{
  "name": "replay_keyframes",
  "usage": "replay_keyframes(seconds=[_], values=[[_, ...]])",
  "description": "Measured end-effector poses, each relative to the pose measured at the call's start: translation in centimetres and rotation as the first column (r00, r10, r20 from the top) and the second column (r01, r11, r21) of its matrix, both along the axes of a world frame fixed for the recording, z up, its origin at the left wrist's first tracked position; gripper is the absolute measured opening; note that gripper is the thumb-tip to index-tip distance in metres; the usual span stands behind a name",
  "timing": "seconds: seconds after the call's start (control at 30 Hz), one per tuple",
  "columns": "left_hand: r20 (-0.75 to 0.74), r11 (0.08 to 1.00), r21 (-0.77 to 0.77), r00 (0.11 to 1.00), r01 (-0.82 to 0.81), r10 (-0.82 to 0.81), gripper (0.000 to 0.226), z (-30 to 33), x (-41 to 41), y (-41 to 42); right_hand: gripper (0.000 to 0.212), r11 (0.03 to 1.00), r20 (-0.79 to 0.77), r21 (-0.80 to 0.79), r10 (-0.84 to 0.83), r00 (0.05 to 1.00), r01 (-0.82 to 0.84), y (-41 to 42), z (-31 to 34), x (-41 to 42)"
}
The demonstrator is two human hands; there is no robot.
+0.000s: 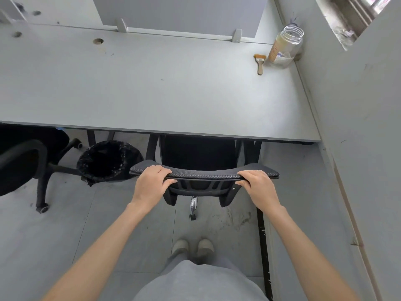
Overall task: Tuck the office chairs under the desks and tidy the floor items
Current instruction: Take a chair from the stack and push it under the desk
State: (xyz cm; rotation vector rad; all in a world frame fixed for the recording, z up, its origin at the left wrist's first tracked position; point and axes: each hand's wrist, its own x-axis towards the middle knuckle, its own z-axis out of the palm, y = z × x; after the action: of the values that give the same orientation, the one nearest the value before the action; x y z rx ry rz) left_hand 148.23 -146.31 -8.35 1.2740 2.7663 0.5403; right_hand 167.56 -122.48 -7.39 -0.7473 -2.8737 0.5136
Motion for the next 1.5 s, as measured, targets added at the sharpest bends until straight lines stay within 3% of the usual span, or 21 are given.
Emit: replay_keyframes(seconds=[0.17,0.37,0.63,0.73,0.93,1.1,1.5], values=[[-0.020,0.995,0.071,0.998,-0.065,0.067,0.025,-0.5,0.5,-2.5,0.028,0.995,0.001,-0.007,0.095,0.995,-0.095,-1.7,0.5,-1.3],[0.043,0.991,0.045,0.991,-0.125,0.123,0.024,0.2,-0.3,-5.8,0.021,0.986,-0.079,0.072,0.157,0.984,-0.152,-4.9,0.0,-1.3],[0.009,0.992,0.082,0.996,-0.091,0.091,0.033,0.6,0.2,-6.2,0.028,0.968,-0.094,0.122,0.233,0.968,-0.220,-3.9,-0.6,-0.1],[-0.041,0.991,0.118,0.996,-0.069,0.074,0.040,0.7,0.5,-6.4,0.025,0.974,-0.118,0.141,0.195,0.974,-0.178,-2.0,0.0,1.6],[-0.003,0.964,0.236,0.992,-0.119,0.123,0.021,0.1,1.0,-6.5,0.029,0.987,-0.181,0.128,0.118,0.976,-0.096,-1.9,-0.6,2.4],[0.030,0.948,0.259,0.983,-0.184,0.182,0.020,0.0,0.6,-6.9,0.029,0.995,-0.218,0.098,0.051,0.975,-0.030,-3.5,-0.9,2.4],[0.018,0.949,0.269,0.987,-0.161,0.162,0.017,0.2,0.6,-6.8,0.026,1.000,-0.232,0.022,0.021,0.972,-0.017,-3.6,-0.9,2.3]])
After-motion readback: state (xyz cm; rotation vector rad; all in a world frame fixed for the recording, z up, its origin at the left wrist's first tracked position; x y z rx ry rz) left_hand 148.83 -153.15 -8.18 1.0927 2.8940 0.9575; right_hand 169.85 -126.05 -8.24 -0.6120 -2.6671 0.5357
